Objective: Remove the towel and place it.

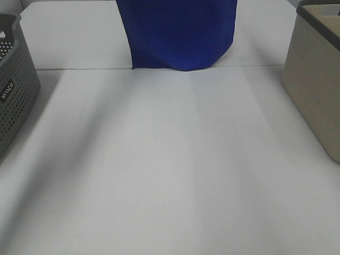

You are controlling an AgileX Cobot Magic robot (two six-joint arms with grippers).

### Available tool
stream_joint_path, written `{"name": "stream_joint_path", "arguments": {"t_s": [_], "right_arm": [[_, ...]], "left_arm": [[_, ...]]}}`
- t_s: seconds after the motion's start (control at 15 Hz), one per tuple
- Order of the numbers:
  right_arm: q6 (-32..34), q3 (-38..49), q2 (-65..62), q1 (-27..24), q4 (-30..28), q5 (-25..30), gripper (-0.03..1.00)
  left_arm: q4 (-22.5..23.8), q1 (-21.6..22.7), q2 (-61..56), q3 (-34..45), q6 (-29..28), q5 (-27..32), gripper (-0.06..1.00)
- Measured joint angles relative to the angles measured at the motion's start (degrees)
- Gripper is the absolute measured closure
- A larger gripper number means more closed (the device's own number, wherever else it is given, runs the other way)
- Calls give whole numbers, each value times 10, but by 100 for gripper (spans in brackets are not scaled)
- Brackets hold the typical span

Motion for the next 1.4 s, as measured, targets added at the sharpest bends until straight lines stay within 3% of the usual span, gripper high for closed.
{"name": "stream_joint_path", "arguments": {"t_s": [0.4, 0.93, 1.07, 1.2, 1.33, 1.4], "right_arm": [[43, 1, 9, -3, 1, 9, 95], [111, 1, 22, -3, 1, 93, 95], [131, 1, 23, -3, 1, 155, 95], [140, 1, 22, -3, 20, 243, 95], [112, 1, 13, -3, 95, 391, 95], [68, 1, 8, -3, 141, 450, 95]], "left_arm": [[14, 0, 2, 0, -4, 15, 94], [26, 0, 12, 0, -4, 73, 94], [27, 0, 14, 0, -4, 89, 94], [26, 0, 11, 0, -4, 147, 94], [22, 0, 3, 0, -25, 289, 94], [29, 0, -2, 0, -53, 356, 94]]}}
